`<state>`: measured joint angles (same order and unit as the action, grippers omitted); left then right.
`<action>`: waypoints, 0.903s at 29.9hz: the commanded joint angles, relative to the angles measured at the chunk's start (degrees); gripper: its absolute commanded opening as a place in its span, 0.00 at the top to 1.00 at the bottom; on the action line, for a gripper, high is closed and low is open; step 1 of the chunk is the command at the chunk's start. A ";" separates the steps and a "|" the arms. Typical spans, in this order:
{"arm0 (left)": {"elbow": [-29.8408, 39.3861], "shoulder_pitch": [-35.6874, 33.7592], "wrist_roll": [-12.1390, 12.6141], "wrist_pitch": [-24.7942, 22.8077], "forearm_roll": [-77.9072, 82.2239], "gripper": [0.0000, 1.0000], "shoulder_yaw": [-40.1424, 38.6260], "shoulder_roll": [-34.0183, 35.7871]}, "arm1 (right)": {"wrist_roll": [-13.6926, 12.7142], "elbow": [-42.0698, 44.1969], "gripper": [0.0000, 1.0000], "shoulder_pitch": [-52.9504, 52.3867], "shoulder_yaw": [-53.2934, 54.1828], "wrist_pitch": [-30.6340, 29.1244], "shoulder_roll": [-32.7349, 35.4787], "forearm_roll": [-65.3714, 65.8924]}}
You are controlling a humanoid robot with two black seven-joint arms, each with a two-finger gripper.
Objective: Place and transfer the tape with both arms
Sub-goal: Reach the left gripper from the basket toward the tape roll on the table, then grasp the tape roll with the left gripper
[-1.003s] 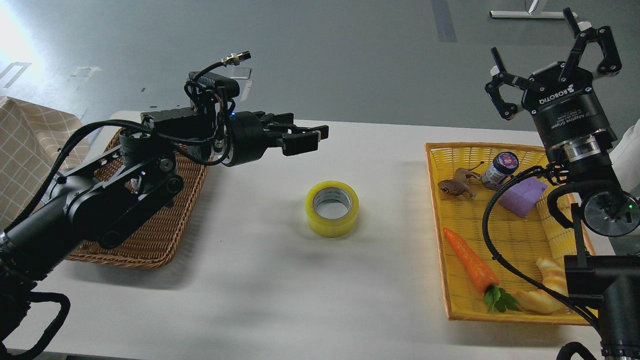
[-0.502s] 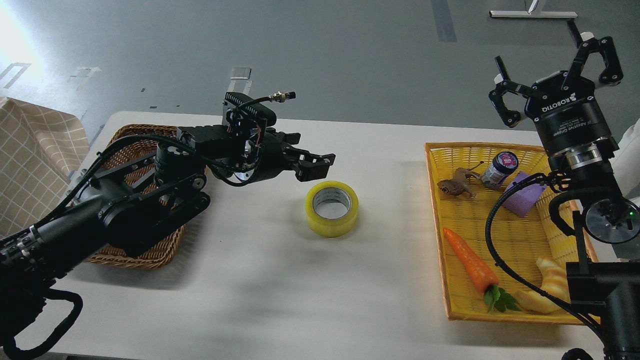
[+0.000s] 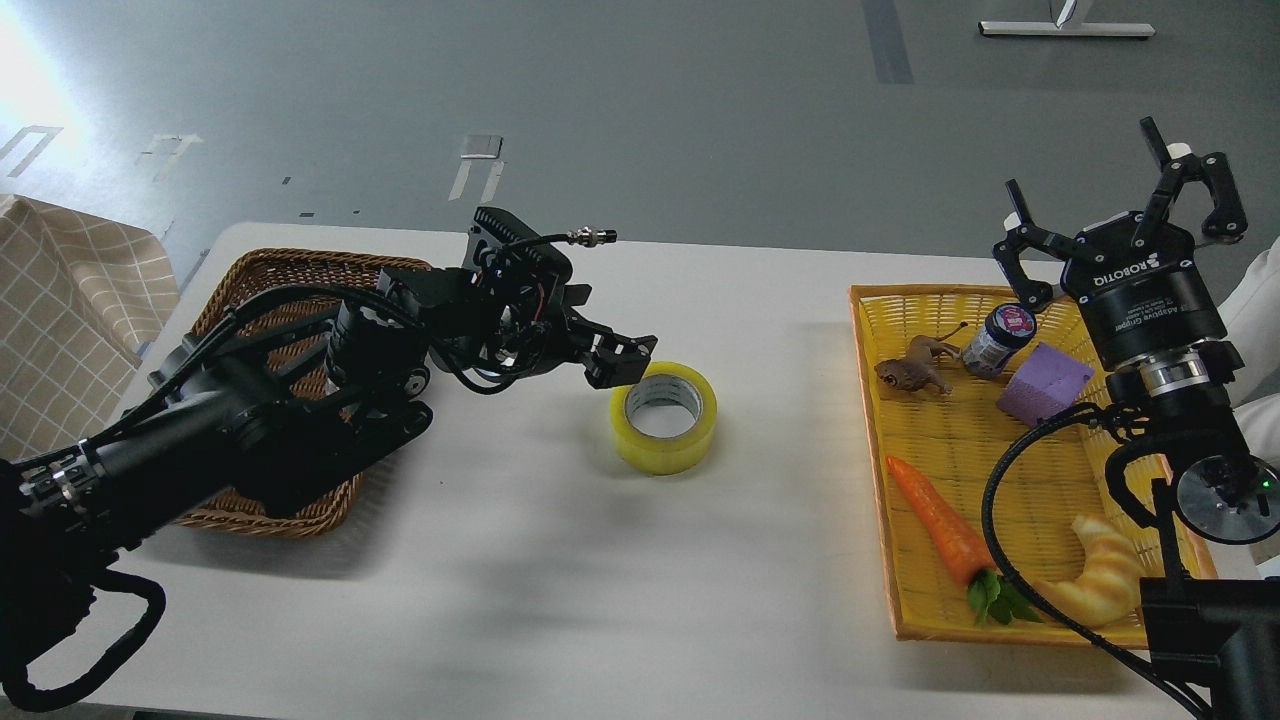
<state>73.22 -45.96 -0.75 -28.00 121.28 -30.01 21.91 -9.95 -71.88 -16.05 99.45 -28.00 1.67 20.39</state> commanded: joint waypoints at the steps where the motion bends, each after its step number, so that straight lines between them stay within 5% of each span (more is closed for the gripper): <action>1: -1.24 -0.71 2.68 0.00 0.01 0.02 1.79 -1.69 | 0.10 -0.01 0.00 0.23 0.40 0.00 0.00 0.00; 18: -5.02 -1.15 6.64 0.00 -0.25 0.02 4.33 -7.67 | 0.28 -0.10 0.00 0.67 0.40 0.00 -0.09 -0.09; 27: -6.86 -1.15 6.82 0.00 -0.52 0.02 6.46 -8.19 | 0.19 -0.10 0.00 0.84 0.40 0.00 0.00 -0.09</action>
<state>66.75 -47.12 6.03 -28.00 120.79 -23.62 13.92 -9.68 -72.00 -15.39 99.85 -28.00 1.62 20.33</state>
